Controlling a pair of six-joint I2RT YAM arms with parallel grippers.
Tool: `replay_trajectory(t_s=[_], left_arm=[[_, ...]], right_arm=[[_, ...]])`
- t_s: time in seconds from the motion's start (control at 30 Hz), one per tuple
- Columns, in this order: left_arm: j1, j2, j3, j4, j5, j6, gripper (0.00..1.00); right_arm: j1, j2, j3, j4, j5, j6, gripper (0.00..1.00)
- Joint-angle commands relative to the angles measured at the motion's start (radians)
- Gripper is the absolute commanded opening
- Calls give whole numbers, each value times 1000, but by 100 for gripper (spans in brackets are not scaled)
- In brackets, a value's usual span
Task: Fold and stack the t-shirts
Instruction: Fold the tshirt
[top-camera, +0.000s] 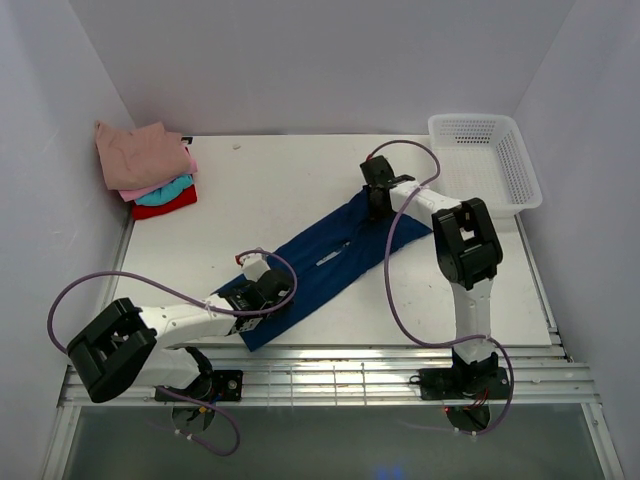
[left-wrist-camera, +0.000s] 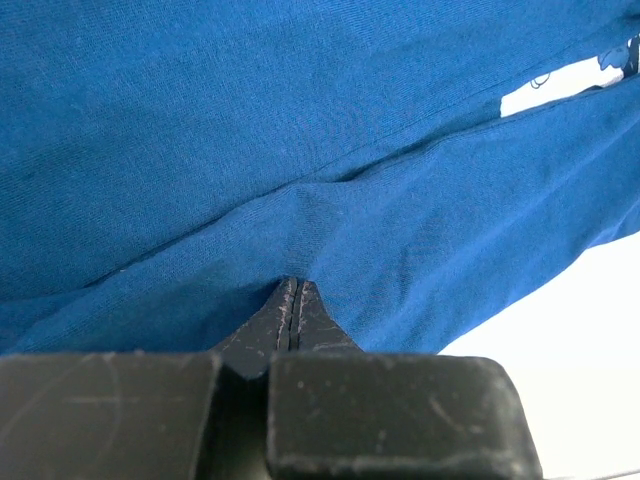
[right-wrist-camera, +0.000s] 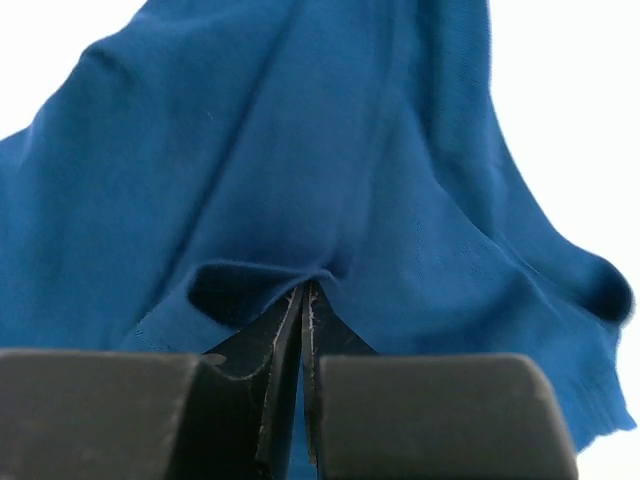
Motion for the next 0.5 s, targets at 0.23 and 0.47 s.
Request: replay_trajectory(t_s=[0.23, 0.47], left_arm=[[-25, 61, 12, -53, 10, -23, 0], [-66, 119, 60, -25, 14, -57, 0]], right_arm=[[27, 224, 281, -71, -19, 31, 8], [25, 377, 547, -99, -80, -6, 8]])
